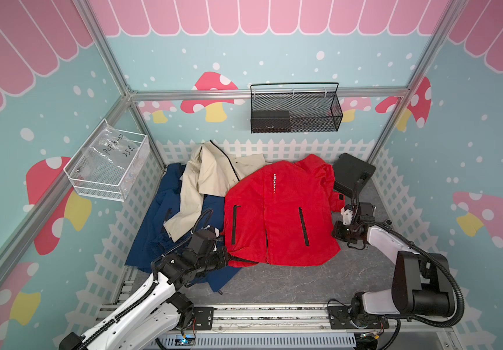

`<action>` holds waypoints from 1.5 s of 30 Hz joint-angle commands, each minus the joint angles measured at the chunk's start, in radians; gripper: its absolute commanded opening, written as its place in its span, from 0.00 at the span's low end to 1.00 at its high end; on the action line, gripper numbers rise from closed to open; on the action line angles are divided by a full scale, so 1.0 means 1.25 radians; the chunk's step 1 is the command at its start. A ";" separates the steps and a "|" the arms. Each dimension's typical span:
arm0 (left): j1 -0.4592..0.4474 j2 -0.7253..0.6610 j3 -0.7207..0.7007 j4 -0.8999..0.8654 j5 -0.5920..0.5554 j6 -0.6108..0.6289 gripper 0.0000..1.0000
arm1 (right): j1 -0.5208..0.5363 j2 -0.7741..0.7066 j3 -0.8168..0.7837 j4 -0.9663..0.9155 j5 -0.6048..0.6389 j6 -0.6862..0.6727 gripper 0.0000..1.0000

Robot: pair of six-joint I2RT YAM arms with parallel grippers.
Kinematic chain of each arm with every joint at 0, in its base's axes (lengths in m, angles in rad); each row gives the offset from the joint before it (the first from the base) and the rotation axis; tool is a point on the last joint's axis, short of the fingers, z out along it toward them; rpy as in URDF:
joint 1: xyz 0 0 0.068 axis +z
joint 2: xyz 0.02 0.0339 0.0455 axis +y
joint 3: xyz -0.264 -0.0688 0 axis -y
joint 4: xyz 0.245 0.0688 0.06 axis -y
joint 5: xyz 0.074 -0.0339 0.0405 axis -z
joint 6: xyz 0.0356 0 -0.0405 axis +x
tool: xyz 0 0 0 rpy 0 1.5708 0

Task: Unzip the jacket
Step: Flatten out the jacket at the center of the board.

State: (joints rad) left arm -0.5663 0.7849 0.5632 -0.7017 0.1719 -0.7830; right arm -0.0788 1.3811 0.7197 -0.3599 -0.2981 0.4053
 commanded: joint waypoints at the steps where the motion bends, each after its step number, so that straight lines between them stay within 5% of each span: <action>1: -0.017 0.011 0.041 -0.098 -0.020 -0.036 0.00 | -0.004 -0.065 0.019 -0.035 0.052 0.031 0.00; 18: -0.181 0.052 0.081 -0.222 0.012 -0.097 0.00 | -0.108 -0.259 0.032 -0.221 0.172 0.104 0.00; 35: -0.314 0.024 0.065 -0.296 -0.010 -0.225 0.00 | -0.122 -0.283 0.058 -0.330 0.251 0.099 0.00; 38: -0.314 0.032 0.101 -0.257 -0.039 -0.181 0.44 | -0.122 -0.266 0.074 -0.292 0.217 0.082 0.42; 40: -0.311 0.063 0.162 -0.252 -0.079 -0.130 0.61 | -0.121 -0.231 0.113 -0.273 0.196 0.055 0.58; 45: -0.236 0.120 0.305 -0.248 -0.113 -0.002 0.83 | -0.115 -0.167 0.238 -0.191 0.078 -0.009 0.61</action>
State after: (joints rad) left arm -0.9192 0.9306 0.8742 -1.0130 0.0872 -0.8955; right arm -0.2276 1.1671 0.9619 -0.6949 -0.1078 0.4522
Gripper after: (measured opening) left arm 0.818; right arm 0.613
